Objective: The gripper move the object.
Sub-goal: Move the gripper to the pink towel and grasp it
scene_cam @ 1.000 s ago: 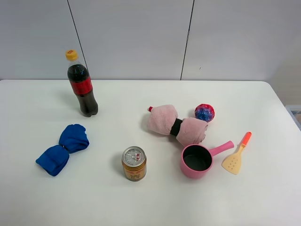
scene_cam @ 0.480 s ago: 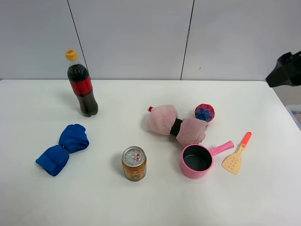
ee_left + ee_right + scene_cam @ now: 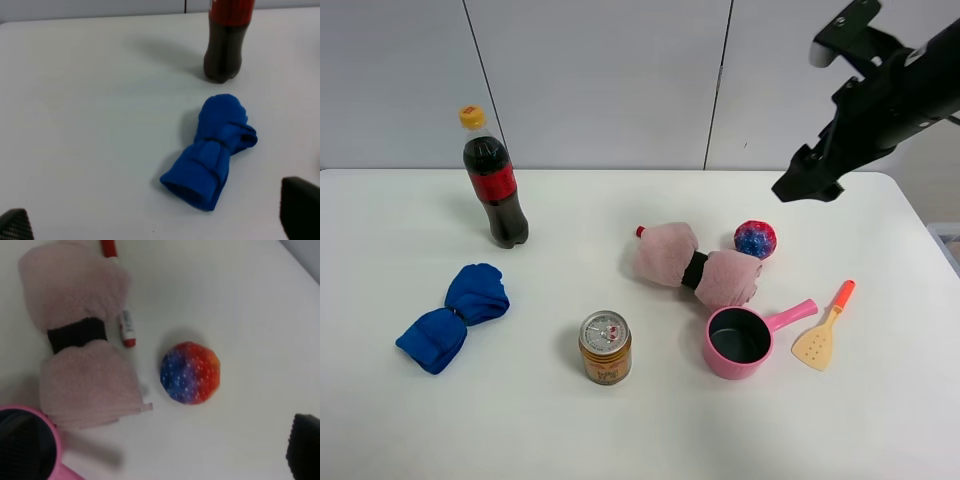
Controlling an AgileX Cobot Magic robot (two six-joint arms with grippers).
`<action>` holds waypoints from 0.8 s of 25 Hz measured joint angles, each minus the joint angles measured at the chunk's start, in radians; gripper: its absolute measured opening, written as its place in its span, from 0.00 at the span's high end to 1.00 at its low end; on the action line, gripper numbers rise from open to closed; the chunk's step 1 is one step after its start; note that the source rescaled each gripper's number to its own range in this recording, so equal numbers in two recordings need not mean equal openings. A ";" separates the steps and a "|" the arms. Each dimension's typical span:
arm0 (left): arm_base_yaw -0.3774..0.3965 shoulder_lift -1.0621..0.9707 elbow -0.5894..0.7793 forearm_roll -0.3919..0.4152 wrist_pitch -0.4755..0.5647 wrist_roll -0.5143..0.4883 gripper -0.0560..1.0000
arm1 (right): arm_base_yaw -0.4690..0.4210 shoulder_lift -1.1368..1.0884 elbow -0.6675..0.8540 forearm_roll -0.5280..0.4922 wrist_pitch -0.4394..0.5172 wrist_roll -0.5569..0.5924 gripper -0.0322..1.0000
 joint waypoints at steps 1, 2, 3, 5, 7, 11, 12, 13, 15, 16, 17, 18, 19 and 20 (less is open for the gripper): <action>0.000 0.000 0.000 0.000 0.000 0.000 0.00 | 0.023 0.021 0.000 0.000 -0.004 -0.003 0.00; 0.000 0.000 0.000 0.000 0.000 0.000 0.00 | 0.042 0.042 0.000 -0.001 -0.008 -0.003 0.00; 0.000 0.000 0.000 0.000 0.000 0.000 0.00 | 0.056 0.063 0.000 -0.001 -0.014 0.000 0.00; 0.000 0.000 0.000 0.000 0.000 0.000 0.00 | 0.081 0.102 0.000 -0.001 -0.027 0.012 0.00; 0.000 0.000 0.000 0.000 0.000 0.000 0.00 | 0.094 0.140 0.000 -0.001 -0.036 0.014 0.00; 0.000 0.000 0.000 0.000 0.000 0.000 0.00 | 0.114 0.223 0.000 -0.018 -0.057 0.016 0.00; 0.000 0.000 0.000 0.000 0.000 0.000 0.00 | 0.115 0.247 0.000 -0.018 -0.061 0.016 0.00; 0.000 0.000 0.000 0.000 0.000 0.000 0.00 | 0.115 0.269 0.000 -0.018 -0.069 0.016 0.00; 0.000 0.000 0.000 0.000 0.000 0.000 0.00 | 0.115 0.308 0.000 -0.020 -0.081 0.015 0.00; 0.000 0.000 0.000 0.000 0.000 0.000 0.00 | 0.115 0.328 0.000 -0.021 -0.085 0.013 0.00; 0.000 0.000 0.000 0.000 0.000 0.000 0.00 | 0.115 0.346 0.000 -0.021 -0.092 0.009 0.00; 0.000 0.000 0.000 0.000 0.000 0.000 0.00 | 0.115 0.360 0.000 -0.021 -0.102 0.007 0.00; 0.000 0.000 0.000 0.000 0.000 0.000 0.00 | 0.115 0.375 0.000 -0.021 -0.106 0.005 0.00; 0.000 0.000 0.000 0.000 0.000 0.000 0.00 | 0.115 0.388 0.000 -0.018 -0.107 0.003 0.00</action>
